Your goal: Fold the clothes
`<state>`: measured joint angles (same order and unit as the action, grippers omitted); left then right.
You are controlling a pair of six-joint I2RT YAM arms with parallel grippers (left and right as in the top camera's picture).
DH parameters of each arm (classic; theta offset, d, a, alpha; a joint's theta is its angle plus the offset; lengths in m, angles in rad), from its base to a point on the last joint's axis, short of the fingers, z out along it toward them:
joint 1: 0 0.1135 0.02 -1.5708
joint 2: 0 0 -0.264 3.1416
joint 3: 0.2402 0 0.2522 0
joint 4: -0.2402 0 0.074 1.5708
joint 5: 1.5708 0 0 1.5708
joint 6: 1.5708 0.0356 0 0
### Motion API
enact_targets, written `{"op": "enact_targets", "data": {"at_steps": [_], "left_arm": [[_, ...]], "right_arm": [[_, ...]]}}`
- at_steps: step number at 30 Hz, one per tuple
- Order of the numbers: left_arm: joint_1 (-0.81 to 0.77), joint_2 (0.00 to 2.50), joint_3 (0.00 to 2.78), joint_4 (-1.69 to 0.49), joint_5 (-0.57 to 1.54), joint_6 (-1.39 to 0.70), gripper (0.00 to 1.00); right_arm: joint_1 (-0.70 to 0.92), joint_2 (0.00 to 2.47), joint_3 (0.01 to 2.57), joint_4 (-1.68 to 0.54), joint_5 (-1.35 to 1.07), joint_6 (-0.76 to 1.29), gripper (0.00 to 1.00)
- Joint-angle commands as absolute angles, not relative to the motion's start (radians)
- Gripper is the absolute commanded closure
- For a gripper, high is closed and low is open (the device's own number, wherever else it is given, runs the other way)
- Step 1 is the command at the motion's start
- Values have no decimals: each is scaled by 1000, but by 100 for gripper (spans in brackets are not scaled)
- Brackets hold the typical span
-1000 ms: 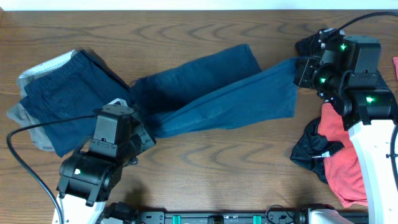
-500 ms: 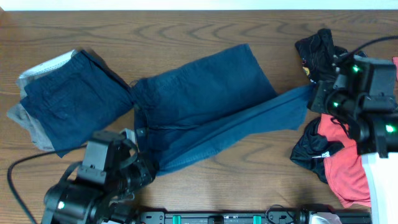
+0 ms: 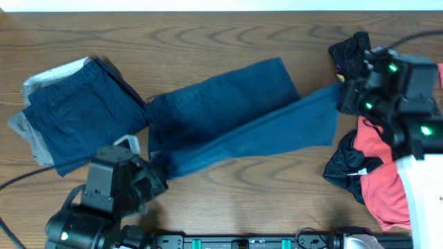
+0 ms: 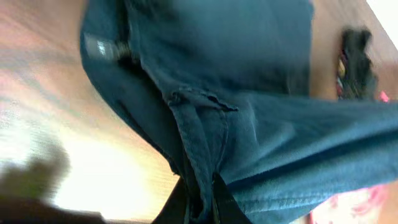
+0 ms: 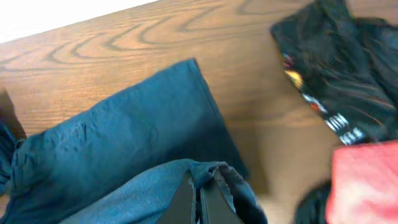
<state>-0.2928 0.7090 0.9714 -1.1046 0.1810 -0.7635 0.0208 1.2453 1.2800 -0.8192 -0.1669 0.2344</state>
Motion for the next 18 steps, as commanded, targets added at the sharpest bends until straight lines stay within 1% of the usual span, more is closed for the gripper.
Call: {"op": "enact_targets", "data": {"at_steps": [1,4,8,11,18], "left_arm": [[-286,765,970,-1089,-122,-793,94],[-285,848,970,-1028,-181,-795,94],[-284,995,970,-926,-204,-794,94],[-275,1114,970,-850,-222,-794,94],[-194,1338,970,-691,-221,-795,93]], "right_arm": [[54,1324,1298,-736,-37,175,99],[83,1393,1298,-639,-30,158,99],[89,1487,1298,-538,-30,160,99],[89,1551,1298,-494,-30,160,99],[92,1673,1298,-418,-35,160,99]]}}
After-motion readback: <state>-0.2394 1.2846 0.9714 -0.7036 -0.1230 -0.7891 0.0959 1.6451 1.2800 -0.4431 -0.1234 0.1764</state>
